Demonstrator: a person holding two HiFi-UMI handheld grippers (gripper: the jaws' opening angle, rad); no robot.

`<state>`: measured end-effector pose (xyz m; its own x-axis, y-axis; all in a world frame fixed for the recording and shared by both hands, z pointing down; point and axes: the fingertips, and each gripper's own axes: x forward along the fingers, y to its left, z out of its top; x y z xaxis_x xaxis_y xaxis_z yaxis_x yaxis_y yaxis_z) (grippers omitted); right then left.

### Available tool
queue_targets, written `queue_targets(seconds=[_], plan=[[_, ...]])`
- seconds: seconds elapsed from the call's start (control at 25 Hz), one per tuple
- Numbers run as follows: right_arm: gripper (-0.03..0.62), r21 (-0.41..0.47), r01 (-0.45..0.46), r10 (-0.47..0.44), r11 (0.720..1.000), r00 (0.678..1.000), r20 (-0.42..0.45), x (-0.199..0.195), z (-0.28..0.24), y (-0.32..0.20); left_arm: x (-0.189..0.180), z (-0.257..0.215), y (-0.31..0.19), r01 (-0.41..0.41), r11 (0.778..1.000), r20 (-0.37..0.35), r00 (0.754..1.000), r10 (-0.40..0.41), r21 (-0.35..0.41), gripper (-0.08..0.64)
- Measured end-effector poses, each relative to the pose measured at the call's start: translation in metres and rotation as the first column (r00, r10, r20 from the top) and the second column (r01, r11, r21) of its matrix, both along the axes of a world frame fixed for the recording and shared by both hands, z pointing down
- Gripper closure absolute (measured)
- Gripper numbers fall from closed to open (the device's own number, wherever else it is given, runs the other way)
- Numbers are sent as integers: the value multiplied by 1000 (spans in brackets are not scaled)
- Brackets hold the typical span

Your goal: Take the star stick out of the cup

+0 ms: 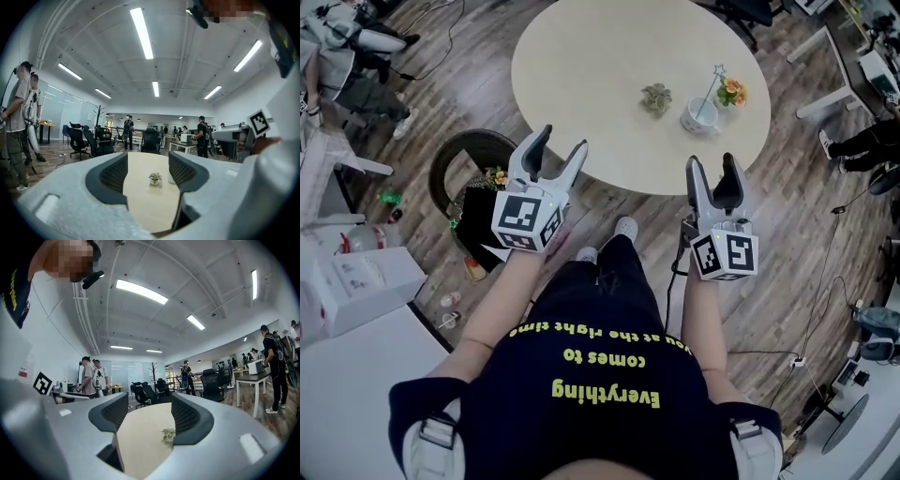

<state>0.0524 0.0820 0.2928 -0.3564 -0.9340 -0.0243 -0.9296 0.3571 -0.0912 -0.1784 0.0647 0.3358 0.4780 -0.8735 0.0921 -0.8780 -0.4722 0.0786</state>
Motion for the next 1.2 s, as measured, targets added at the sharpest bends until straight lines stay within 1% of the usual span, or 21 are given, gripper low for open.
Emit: queue_targets(seconds=[0.16, 0.52, 0.76, 1.0, 1.2], plan=[[308, 2, 21, -21, 1000, 1000, 4, 16, -3, -37, 14, -4, -32, 23, 1000, 3, 1000, -23, 0, 288], [305, 20, 76, -76, 997, 997, -1, 61, -9, -118, 64, -8, -103, 62, 998, 0, 998, -62, 6, 288], [305, 17, 109, -109, 994, 994, 0, 76, -9, -158, 79, -9, -136, 96, 995, 3, 995, -96, 4, 288], [305, -5, 96, -96, 995, 995, 15, 78, -3, -190, 84, -8, -172, 81, 997, 3, 997, -81, -7, 288], [305, -8, 44, -44, 999, 999, 13, 78, -4, -219, 90, -8, -213, 19, 1000, -3, 1000, -19, -6, 288]])
